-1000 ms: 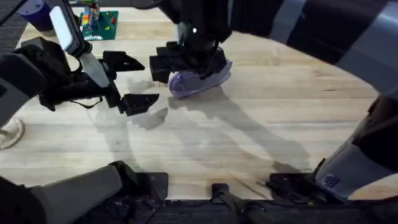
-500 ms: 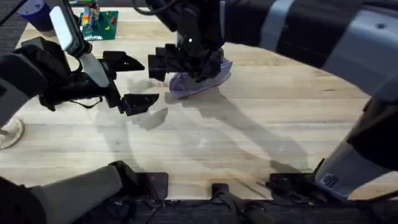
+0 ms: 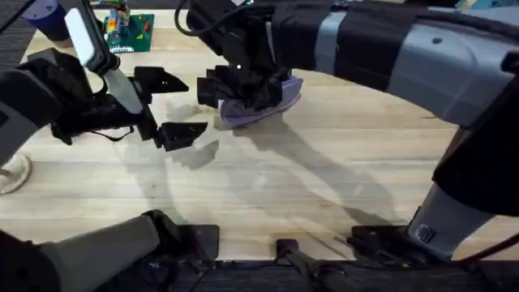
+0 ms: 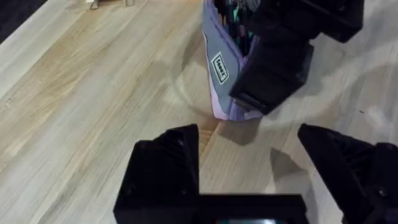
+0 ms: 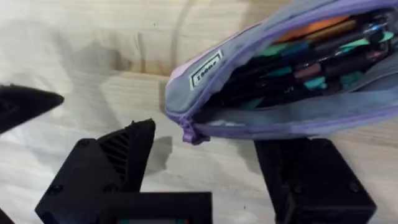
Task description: Unzip the bag, pick up the pens from the table one at a time and place them inside, then zip the bag closed.
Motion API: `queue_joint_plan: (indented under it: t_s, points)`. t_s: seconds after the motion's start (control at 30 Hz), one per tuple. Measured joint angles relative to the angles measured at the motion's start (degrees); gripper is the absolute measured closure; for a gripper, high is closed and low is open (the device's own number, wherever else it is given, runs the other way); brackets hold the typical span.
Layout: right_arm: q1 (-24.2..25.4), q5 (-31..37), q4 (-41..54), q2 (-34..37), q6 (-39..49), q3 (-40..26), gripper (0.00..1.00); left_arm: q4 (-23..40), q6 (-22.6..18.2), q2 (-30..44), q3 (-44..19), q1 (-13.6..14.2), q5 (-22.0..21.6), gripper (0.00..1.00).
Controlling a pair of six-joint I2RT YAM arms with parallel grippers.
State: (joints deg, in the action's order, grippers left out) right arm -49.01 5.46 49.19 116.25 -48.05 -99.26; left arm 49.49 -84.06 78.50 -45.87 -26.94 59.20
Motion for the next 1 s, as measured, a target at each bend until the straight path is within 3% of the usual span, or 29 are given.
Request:
queue_joint_plan:
  t_s: [0.13, 0.4, 0.53, 0.7, 0.93, 1.0]
  points:
    - [-0.09, 1.36, -1.00, 0.09, -0.46, 0.02, 0.191, 0.01, -0.01, -0.02, 0.00, 0.00, 0.00, 0.007]
    - [-0.13, 2.31, -1.40, 0.76, -0.99, 0.02, 0.580, 0.01, -0.01, -0.02, 0.00, 0.00, 0.00, 0.007]
    - [-0.11, 2.29, -1.40, 0.76, -1.05, 0.02, 0.677, 0.01, 0.00, -0.02, 0.00, 0.00, 0.00, 0.007]
    - [-0.17, 2.27, -1.40, 0.76, -1.07, 0.02, 0.712, 0.01, -0.01, -0.02, 0.00, 0.00, 0.00, 0.007]
    - [-0.22, 2.25, -0.98, 0.74, -0.63, 0.02, 0.662, 0.01, -0.01, 0.00, 0.00, 0.00, 0.00, 0.008]
    - [-0.22, 2.23, -0.92, 0.70, -0.12, 0.02, 0.703, 0.01, 0.00, -0.01, 0.00, 0.00, 0.00, 0.007]
